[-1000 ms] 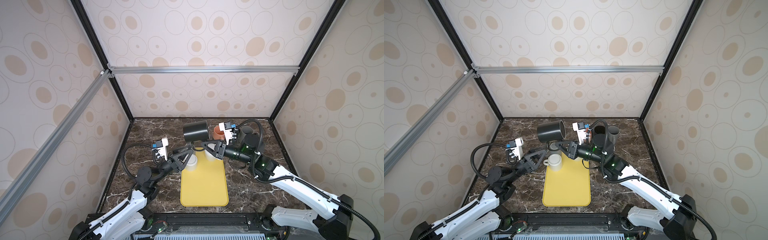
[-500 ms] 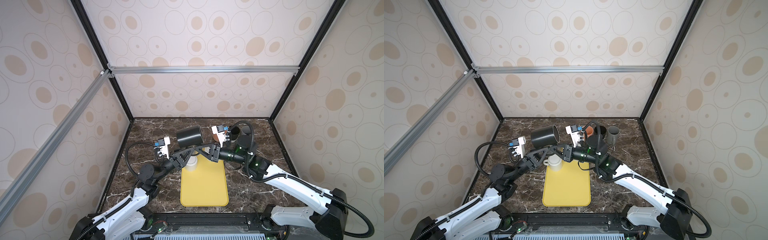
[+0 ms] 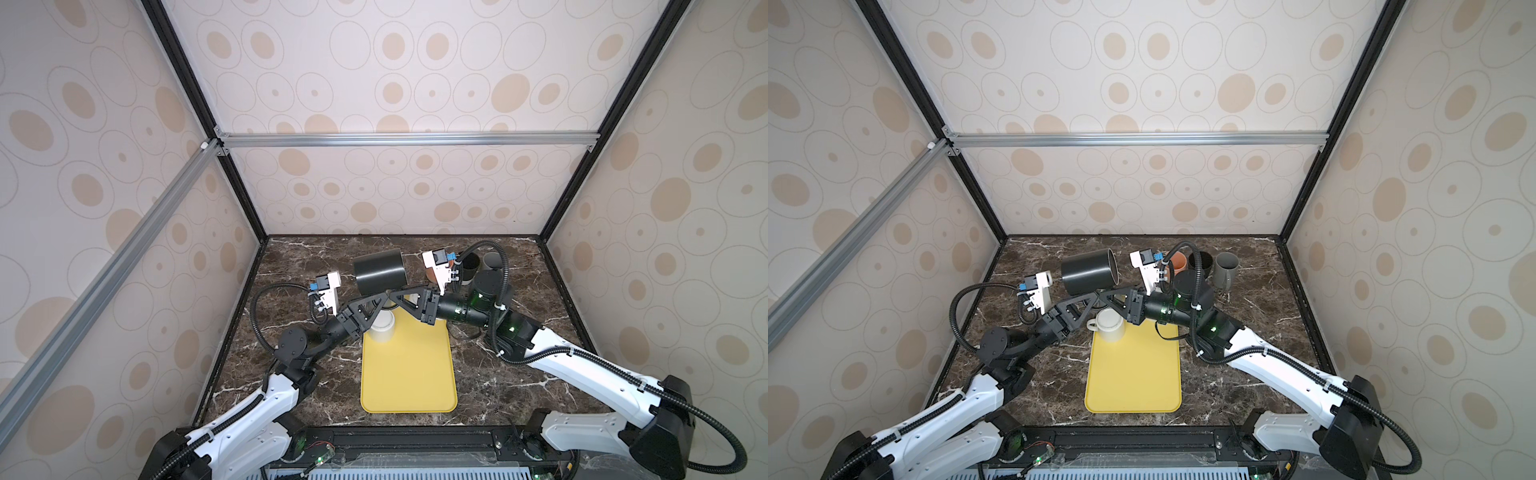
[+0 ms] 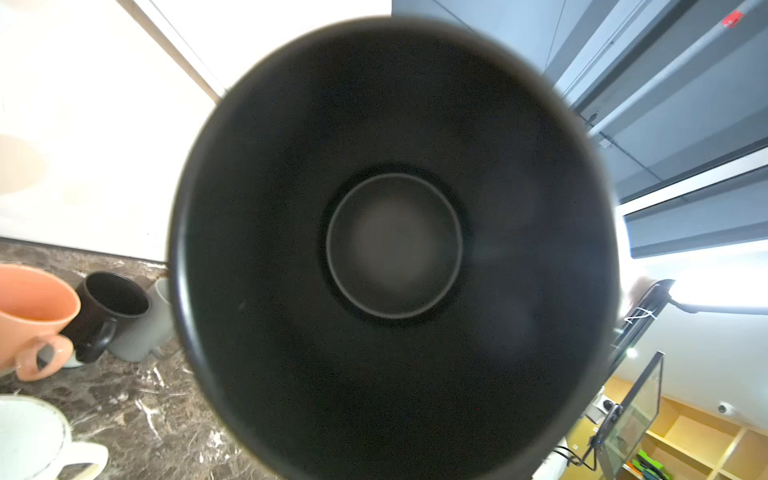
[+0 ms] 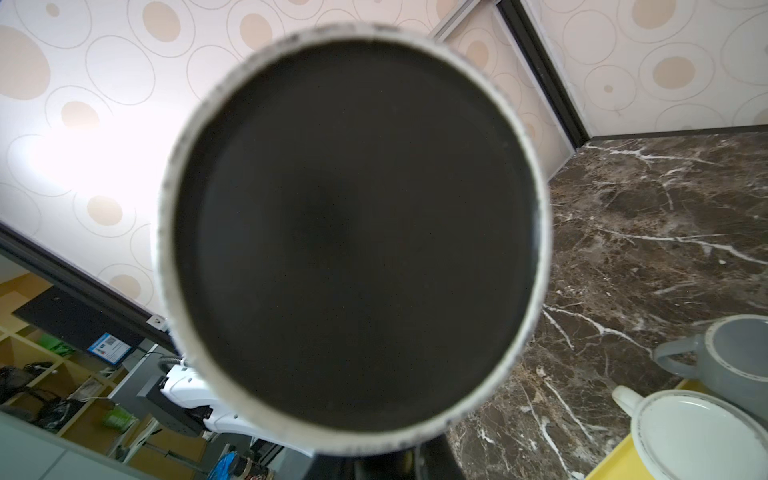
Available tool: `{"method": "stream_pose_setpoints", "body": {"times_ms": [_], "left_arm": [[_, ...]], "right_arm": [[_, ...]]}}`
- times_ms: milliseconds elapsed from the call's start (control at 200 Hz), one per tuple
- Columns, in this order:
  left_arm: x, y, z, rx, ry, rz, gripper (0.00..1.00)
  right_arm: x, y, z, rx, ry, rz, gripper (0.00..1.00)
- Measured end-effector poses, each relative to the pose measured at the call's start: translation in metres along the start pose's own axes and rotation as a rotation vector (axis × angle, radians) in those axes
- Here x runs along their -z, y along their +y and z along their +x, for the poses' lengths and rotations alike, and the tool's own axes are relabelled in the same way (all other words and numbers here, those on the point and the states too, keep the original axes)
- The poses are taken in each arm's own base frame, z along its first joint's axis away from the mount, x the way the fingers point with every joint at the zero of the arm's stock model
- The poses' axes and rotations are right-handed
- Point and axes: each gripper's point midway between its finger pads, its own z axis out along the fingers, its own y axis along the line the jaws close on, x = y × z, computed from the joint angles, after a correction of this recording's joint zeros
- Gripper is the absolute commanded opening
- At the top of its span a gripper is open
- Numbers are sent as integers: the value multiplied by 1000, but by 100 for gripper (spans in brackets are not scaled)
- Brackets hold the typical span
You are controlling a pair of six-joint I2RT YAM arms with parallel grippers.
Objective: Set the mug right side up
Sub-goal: 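Close the left gripper on the black mug while the right gripper holds it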
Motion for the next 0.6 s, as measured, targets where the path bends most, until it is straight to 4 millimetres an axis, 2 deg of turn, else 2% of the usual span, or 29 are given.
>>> {"method": "stream_pose_setpoints", "body": {"times_ms": [175, 210, 275, 430, 600], "left_arm": [[0, 0, -1, -1, -2, -1, 0], [0, 0, -1, -1, -2, 0, 0], [0, 0, -1, -2, -2, 0, 0], [0, 3, 0, -10, 5, -11, 0], [1, 12, 2, -10, 14, -43, 0]], "right_arm": [[0, 0, 0, 2, -3, 3, 1], [0, 0, 0, 2, -3, 4, 6], [-1, 0, 0, 5, -4, 6, 23], [-1, 1, 1, 27, -3, 4, 53], [-1, -3, 3, 34, -1, 32, 57]]}}
